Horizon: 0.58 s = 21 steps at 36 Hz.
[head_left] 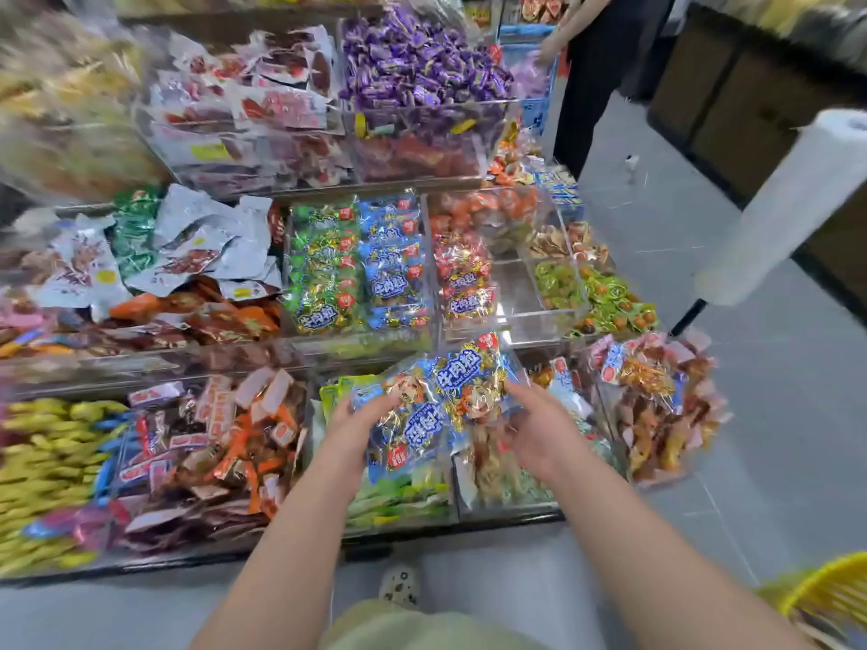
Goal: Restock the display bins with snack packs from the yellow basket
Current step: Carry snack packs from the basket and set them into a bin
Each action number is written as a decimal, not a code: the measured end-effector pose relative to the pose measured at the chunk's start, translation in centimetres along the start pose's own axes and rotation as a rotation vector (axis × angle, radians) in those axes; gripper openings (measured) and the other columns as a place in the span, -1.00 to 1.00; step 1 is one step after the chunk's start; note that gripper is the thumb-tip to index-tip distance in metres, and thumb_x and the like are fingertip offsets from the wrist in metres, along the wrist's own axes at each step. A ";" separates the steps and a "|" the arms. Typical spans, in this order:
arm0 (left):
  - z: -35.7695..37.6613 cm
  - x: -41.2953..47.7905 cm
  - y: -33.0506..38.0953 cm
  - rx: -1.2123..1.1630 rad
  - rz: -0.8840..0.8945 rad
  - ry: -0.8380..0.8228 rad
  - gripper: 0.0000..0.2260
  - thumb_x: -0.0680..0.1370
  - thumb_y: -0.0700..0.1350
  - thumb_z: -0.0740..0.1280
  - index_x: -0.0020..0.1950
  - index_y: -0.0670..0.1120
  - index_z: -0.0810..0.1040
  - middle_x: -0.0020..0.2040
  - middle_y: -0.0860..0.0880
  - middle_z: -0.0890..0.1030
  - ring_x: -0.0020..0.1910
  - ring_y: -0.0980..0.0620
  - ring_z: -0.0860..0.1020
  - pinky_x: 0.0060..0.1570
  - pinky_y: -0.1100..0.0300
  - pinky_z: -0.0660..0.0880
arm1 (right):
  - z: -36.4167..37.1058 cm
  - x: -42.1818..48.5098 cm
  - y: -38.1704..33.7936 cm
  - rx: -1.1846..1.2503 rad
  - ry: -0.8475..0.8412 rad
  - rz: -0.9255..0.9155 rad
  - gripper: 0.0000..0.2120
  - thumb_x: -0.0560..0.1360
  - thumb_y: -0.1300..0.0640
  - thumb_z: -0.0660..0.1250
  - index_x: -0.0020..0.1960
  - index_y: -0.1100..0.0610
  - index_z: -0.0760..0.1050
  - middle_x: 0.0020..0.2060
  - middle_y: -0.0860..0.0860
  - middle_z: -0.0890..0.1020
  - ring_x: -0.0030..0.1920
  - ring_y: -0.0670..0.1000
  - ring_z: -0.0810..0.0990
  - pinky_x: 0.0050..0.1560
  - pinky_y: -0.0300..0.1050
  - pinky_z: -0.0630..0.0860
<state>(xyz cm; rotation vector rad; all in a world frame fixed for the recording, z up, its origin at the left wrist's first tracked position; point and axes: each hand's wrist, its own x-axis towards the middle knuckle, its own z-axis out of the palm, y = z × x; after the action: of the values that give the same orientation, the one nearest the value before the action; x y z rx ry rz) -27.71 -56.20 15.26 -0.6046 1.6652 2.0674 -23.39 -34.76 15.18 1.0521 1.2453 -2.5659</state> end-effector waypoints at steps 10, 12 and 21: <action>-4.8 6.4 6.8 0.181 0.090 -0.024 -0.23 0.03 0.16 0.59 0.17 -0.07 0.51 0.17 -0.08 0.61 0.15 -0.07 0.56 0.21 -0.10 0.45 | 7.1 4.1 -0.9 -0.812 -0.078 -0.117 -0.51 0.30 0.06 0.56 0.15 -0.03 0.43 -0.26 -0.08 0.55 -0.48 -0.15 0.46 -0.54 -0.30 0.34; -4.8 6.9 7.5 0.203 0.113 -0.062 -0.16 0.05 0.15 0.59 0.27 -0.11 0.49 0.25 -0.10 0.58 0.17 -0.02 0.54 0.19 -0.01 0.44 | 8.1 5.0 -1.0 -0.791 -0.068 -0.142 -0.65 0.28 -0.11 0.53 -0.02 -0.07 0.49 -0.34 -0.11 0.48 -0.51 -0.15 0.39 -0.49 -0.25 0.30; -5.7 8.9 11.0 0.196 0.162 0.009 -0.24 0.20 0.10 0.60 0.33 -0.09 0.46 0.24 -0.08 0.56 0.21 -0.08 0.52 0.30 -0.19 0.40 | 12.1 9.3 -5.7 -0.510 0.064 -0.384 -0.78 0.41 0.11 0.47 -0.02 0.08 0.47 -0.11 0.09 0.56 -0.18 -0.01 0.55 -0.20 -0.12 0.45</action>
<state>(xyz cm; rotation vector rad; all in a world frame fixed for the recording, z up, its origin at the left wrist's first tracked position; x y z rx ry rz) -40.77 -63.53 17.85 -0.4273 1.9506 1.9778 -39.05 -37.92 18.28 0.8523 2.1441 -2.2405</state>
